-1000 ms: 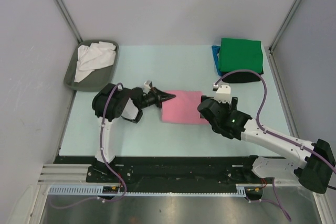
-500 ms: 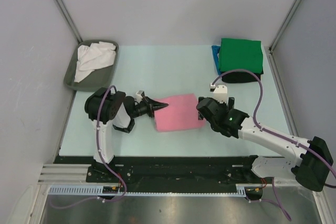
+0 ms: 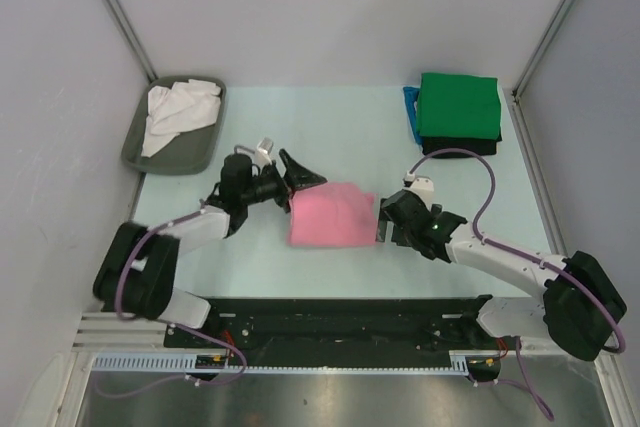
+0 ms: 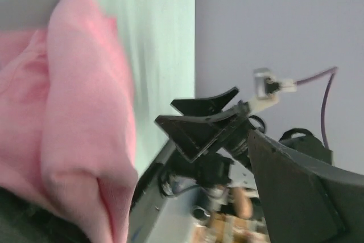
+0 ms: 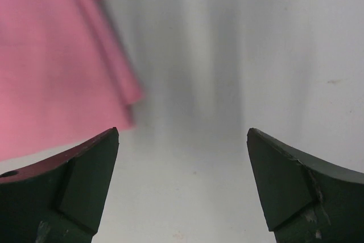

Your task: Fold and stack the t-shirts

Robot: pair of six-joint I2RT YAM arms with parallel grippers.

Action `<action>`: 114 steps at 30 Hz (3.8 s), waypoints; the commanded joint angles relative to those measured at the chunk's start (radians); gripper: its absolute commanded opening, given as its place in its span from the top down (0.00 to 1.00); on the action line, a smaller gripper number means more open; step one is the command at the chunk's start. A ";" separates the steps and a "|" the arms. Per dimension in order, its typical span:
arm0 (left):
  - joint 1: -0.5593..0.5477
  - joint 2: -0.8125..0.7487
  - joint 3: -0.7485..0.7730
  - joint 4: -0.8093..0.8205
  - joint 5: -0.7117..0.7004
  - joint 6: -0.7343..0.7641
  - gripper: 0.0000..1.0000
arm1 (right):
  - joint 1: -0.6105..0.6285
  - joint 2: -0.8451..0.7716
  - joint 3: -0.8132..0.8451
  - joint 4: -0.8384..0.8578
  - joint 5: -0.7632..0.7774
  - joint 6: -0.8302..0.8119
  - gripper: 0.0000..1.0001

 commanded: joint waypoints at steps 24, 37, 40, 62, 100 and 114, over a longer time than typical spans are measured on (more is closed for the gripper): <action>-0.043 -0.249 0.183 -1.173 -0.798 0.670 0.00 | -0.075 -0.084 -0.162 0.302 -0.302 0.032 0.00; 0.058 -0.650 0.154 -1.341 -1.033 0.592 0.00 | 0.020 0.115 -0.186 0.718 -0.431 0.140 0.00; 0.059 -0.661 0.158 -1.356 -1.012 0.588 0.00 | 0.022 0.178 -0.191 0.807 -0.457 0.171 0.00; 0.046 -0.825 0.019 -1.306 -0.679 0.515 0.00 | -0.047 0.689 -0.176 1.287 -0.635 0.358 0.44; -0.971 -0.342 0.435 -1.357 -1.394 0.283 0.00 | -0.081 -0.047 -0.183 0.639 -0.494 0.116 1.00; -1.388 0.237 0.720 -1.538 -2.081 1.036 0.00 | -0.254 -0.058 -0.176 0.505 -0.630 0.019 1.00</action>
